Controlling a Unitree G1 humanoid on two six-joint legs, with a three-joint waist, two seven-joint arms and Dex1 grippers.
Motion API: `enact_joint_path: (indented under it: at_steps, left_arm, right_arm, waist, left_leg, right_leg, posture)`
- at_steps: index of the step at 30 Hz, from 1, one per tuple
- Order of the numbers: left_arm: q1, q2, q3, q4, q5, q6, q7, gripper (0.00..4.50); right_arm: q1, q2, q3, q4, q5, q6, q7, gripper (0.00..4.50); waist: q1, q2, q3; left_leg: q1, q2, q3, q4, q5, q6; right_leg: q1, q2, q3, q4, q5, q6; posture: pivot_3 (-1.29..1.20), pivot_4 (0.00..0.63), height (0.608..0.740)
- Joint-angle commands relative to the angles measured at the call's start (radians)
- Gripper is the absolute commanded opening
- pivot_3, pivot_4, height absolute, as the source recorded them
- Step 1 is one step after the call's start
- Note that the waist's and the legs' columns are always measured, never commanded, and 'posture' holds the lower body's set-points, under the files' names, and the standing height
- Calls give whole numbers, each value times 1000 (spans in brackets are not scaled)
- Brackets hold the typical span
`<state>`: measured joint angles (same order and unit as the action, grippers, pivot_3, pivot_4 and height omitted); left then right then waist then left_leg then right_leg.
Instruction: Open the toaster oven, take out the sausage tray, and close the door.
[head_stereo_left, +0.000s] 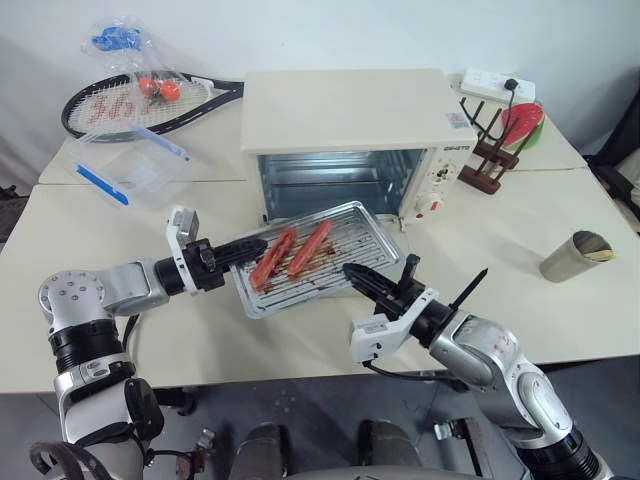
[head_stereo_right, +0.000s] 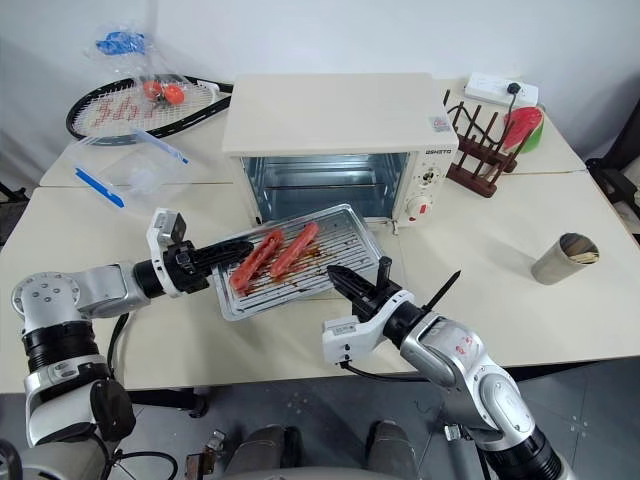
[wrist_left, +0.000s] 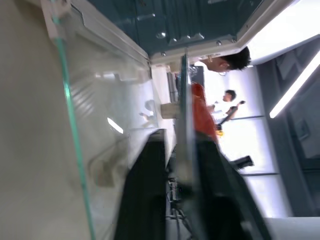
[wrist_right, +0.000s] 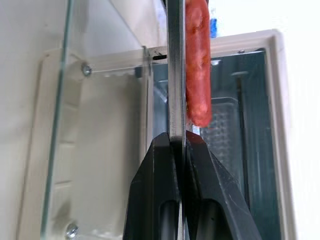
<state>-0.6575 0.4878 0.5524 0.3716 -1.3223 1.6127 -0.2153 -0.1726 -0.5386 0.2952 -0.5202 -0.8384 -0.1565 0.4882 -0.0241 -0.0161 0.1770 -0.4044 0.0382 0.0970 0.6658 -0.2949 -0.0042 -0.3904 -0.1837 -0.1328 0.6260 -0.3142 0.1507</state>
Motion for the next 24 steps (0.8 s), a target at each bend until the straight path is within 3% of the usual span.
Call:
enact_joint_path:
  at_steps: [1, 13, 21, 24]
  left_arm:
    - [16, 17, -10, 0, -54, 2, 71, 56]
    - [46, -23, 2, -7, -176, -22, 204, 56]
    - [70, -35, -21, -5, -287, -64, 289, 0]
    - [88, -23, -44, -8, -331, -74, 305, 0]
  right_arm:
    - [-36, 8, -72, -45, 56, -6, -27, 0]
    - [-84, 36, -76, -14, 42, -18, -36, 0]
    - [-71, 8, -91, -21, 114, -52, 1, 2444]
    - [-60, -10, -96, -29, 189, -54, 49, 2444]
  waist:
    - [-1, 0, 0]
    - [0, 0, 0]
    - [1, 0, 0]
    - [0, 0, 0]
  left_leg:
    - [0, 0, -1, 0, 0, 0]
    - [0, 0, -1, 0, 0, 0]
    - [0, -1, -1, 0, 0, 0]
    - [0, -1, -1, 0, 0, 0]
  right_leg:
    - [0, 0, 0, 0, 0, 0]
    - [0, 0, 0, 0, 0, 0]
    - [1, 0, 0, 0, 0, 0]
    - [1, 0, 1, 0, 0, 0]
  posture:
    - [0, 150, 740]
    - [0, 150, 740]
    - [0, 150, 740]
    - [0, 150, 740]
